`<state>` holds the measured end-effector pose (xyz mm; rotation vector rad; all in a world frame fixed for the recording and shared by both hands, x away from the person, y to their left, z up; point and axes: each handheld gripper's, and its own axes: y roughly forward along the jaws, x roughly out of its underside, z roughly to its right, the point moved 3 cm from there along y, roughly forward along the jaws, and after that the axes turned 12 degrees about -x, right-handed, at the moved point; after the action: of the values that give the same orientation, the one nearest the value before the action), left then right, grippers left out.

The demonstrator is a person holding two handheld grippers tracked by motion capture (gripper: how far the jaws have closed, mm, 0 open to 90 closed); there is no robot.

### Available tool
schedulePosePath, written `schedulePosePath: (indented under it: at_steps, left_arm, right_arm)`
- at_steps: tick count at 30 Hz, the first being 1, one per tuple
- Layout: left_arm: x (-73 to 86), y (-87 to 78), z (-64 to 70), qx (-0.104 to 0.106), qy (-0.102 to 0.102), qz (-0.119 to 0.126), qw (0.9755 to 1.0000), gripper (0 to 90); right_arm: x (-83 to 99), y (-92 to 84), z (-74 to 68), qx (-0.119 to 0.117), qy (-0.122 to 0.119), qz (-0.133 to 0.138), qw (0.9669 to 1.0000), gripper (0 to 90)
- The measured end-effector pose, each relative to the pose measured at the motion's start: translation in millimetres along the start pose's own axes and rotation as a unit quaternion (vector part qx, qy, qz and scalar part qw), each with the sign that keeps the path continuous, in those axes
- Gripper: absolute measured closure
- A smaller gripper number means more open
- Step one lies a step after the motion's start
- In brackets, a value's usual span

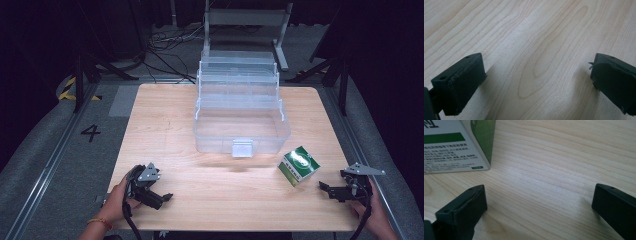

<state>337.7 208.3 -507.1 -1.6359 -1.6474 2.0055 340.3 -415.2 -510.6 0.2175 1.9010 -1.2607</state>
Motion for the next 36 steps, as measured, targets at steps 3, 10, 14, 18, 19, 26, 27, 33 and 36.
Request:
schedulePosePath:
  at_steps: [3,10,14,18,19,26,27,33,36]
  left_arm:
    - [1.1,-1.4,0.9,-0.003,-0.002,-0.001,1.0,0.6]
    - [5.4,-6.5,5.8,0.01,0.013,0.006,0.9998,2.5]
    - [4.7,-5.3,5.4,0.009,0.01,0.002,0.9999,0.5]
    - [4.2,-5.4,6.9,0.004,0.01,0.003,0.9999,0.6]
    - [4.1,-5.4,6.6,0.003,0.01,0.001,0.9999,0.6]
    - [3.8,-4.6,5.2,-0.006,-0.004,0.0,1.0,0.7]
    - [3.9,-4.7,4.9,-0.007,-0.005,-0.001,1.0,0.7]
    - [4.4,-4.9,4.1,-0.011,-0.008,-0.001,0.9999,0.7]
    - [4.3,-4.8,3.8,-0.011,-0.007,-0.001,0.9999,0.7]
  right_arm:
    - [-0.1,0.0,-0.6,0.0,-0.005,0.001,1.0,0.3]
    - [-0.7,0.3,0.0,-0.014,-0.016,-0.004,0.9998,0.4]
    - [-0.9,-0.2,1.2,-0.019,-0.022,-0.007,0.9996,0.5]
    - [-3.5,-1.1,0.9,-0.03,-0.035,-0.004,0.9989,14.0]
    - [-4.5,-1.9,0.5,-0.035,-0.038,-0.001,0.9987,18.1]
    - [-18.9,-11.7,-9.1,-0.064,-0.071,0.014,0.9954,21.3]
    - [-22.6,-13.5,-11.5,-0.07,-0.079,0.017,0.9942,21.7]
    - [-41.8,-17.2,-29.0,-0.094,-0.121,0.019,0.988,22.6]
    - [-50.9,-16.7,-39.3,-0.11,-0.145,0.013,0.9832,22.1]
